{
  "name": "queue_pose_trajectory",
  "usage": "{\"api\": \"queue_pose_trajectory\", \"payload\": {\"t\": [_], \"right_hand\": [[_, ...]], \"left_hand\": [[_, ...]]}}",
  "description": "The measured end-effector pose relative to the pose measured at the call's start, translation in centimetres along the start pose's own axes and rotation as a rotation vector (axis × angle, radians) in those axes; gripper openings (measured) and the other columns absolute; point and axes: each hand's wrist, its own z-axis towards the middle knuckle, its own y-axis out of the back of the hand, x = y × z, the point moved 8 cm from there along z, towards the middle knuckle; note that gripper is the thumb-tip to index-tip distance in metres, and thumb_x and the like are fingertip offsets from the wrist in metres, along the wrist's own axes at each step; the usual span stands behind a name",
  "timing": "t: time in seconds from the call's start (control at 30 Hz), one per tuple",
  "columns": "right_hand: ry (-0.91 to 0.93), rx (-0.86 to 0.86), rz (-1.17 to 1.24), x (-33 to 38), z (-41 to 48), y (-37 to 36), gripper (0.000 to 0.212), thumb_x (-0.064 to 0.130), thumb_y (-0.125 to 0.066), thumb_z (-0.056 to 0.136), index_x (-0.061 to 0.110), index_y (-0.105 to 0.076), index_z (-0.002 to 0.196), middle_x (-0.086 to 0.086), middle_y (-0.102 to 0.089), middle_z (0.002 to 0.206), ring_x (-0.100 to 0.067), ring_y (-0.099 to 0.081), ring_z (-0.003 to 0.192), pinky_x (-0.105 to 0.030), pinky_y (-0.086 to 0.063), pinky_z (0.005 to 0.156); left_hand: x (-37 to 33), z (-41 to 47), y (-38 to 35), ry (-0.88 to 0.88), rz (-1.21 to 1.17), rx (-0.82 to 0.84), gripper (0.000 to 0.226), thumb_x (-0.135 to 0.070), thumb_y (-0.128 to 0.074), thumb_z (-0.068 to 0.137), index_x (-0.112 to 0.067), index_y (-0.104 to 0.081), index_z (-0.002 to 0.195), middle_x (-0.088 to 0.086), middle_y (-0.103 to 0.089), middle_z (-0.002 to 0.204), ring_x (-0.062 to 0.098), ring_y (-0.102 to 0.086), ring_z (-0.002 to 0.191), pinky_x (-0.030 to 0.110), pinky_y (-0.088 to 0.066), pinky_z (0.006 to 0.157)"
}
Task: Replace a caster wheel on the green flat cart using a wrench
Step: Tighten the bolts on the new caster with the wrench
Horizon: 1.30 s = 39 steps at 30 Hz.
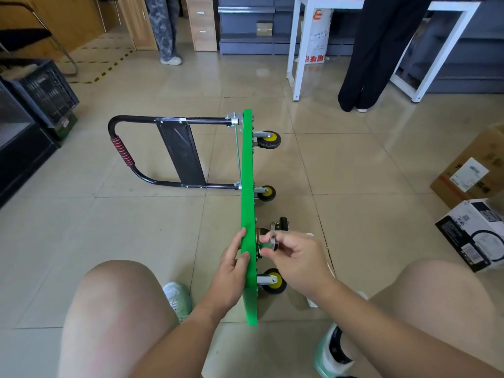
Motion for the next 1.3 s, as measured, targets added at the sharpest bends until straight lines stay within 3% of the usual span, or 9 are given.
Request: {"api": "queue_pose_trajectory", "payload": {"t": [0.07,0.17,0.4,0.73,0.83,0.97,1.07,1.2,1.3], "right_hand": [[0.163,-0.014,-0.061,0.4,-1.0,-0.5,0.025,-0.001,-0.075,0.079,0.017,-0.077,0.096,0.007,-0.076,0.099,-0.009,-0.073,0.092,-0.028,-0.060,0.084],[0.304,-0.010,-0.087,0.3,-2.3,-1.3,0.034,-0.009,-0.063,0.084,0.017,-0.073,0.105,0.006,-0.074,0.110,-0.014,-0.073,0.099,-0.039,-0.062,0.081],[0.277,-0.110,-0.114,-1.2,-3.0,-1.7,0.050,-0.020,-0.062,0.081,0.023,-0.070,0.106,0.009,-0.071,0.111,-0.003,-0.073,0.096,-0.036,-0.064,0.073],[0.351,-0.091,-0.221,-0.4,-1.1,-2.2,0.018,0.006,-0.063,0.088,0.010,-0.076,0.099,0.002,-0.077,0.099,-0.010,-0.073,0.091,-0.037,-0.061,0.080],[0.286,-0.103,-0.223,-1.1,-0.4,-2.1,0.020,0.005,-0.063,0.085,0.015,-0.076,0.097,0.005,-0.076,0.094,-0.008,-0.073,0.085,-0.035,-0.061,0.078],[0.043,-0.088,-0.105,-1.5,1.7,-2.1,0.021,0.003,-0.074,0.081,0.021,-0.077,0.093,0.016,-0.074,0.086,-0.002,-0.072,0.083,-0.027,-0.060,0.082],[-0.130,-0.021,0.006,-1.6,3.8,-2.3,0.021,0.003,-0.076,0.083,0.024,-0.078,0.082,0.016,-0.075,0.082,0.000,-0.071,0.082,-0.017,-0.055,0.080],[-0.178,0.036,0.009,-1.5,4.8,-3.1,0.035,0.008,-0.076,0.084,0.041,-0.072,0.074,0.014,-0.076,0.082,-0.005,-0.072,0.082,-0.022,-0.057,0.081],[-0.170,0.058,0.056,-1.0,4.6,-2.7,0.037,0.007,-0.076,0.085,0.042,-0.074,0.077,0.013,-0.077,0.086,-0.010,-0.073,0.087,-0.026,-0.059,0.085]], "left_hand": [[-0.2,-0.1,0.0,-0.017,0.002,0.008,0.049,-0.027,-0.041,0.111,-0.067,-0.037,0.141,-0.014,-0.040,0.158,-0.014,-0.037,0.139,0.022,-0.029,0.119],[-0.1,-0.1,0.0,-0.013,-0.004,0.012,0.048,-0.027,-0.043,0.111,-0.065,-0.039,0.140,-0.013,-0.043,0.158,-0.009,-0.040,0.141,0.027,-0.030,0.123],[0.1,-0.1,-0.1,-0.008,-0.023,0.021,0.049,-0.036,-0.042,0.108,-0.076,-0.038,0.136,-0.011,-0.046,0.156,-0.003,-0.044,0.141,0.030,-0.033,0.121],[0.0,0.0,-0.3,-0.025,-0.014,0.057,0.051,-0.056,-0.053,0.093,-0.080,-0.035,0.134,-0.020,-0.040,0.155,-0.020,-0.039,0.134,0.020,-0.033,0.112],[-0.1,0.0,-0.1,-0.046,0.002,0.053,0.052,-0.064,-0.055,0.089,-0.081,-0.035,0.133,-0.024,-0.039,0.151,-0.019,-0.043,0.132,0.022,-0.035,0.114],[0.4,0.2,-0.2,-0.045,0.060,0.059,0.058,-0.062,-0.052,0.090,-0.072,-0.031,0.144,-0.016,-0.042,0.152,0.002,-0.060,0.121,0.032,-0.046,0.112],[0.3,0.1,-0.2,-0.043,0.084,0.066,0.056,-0.051,-0.050,0.096,-0.075,-0.029,0.142,-0.017,-0.044,0.148,0.005,-0.063,0.112,0.020,-0.047,0.102],[-0.1,-0.2,-0.1,-0.065,0.122,0.091,0.055,-0.030,-0.048,0.109,-0.057,-0.028,0.151,-0.013,-0.042,0.150,-0.018,-0.047,0.123,0.002,-0.034,0.100],[-0.4,0.0,0.0,-0.037,0.083,0.089,0.057,-0.049,-0.053,0.095,-0.065,-0.032,0.146,-0.009,-0.046,0.146,0.005,-0.064,0.117,0.032,-0.049,0.108]]}}
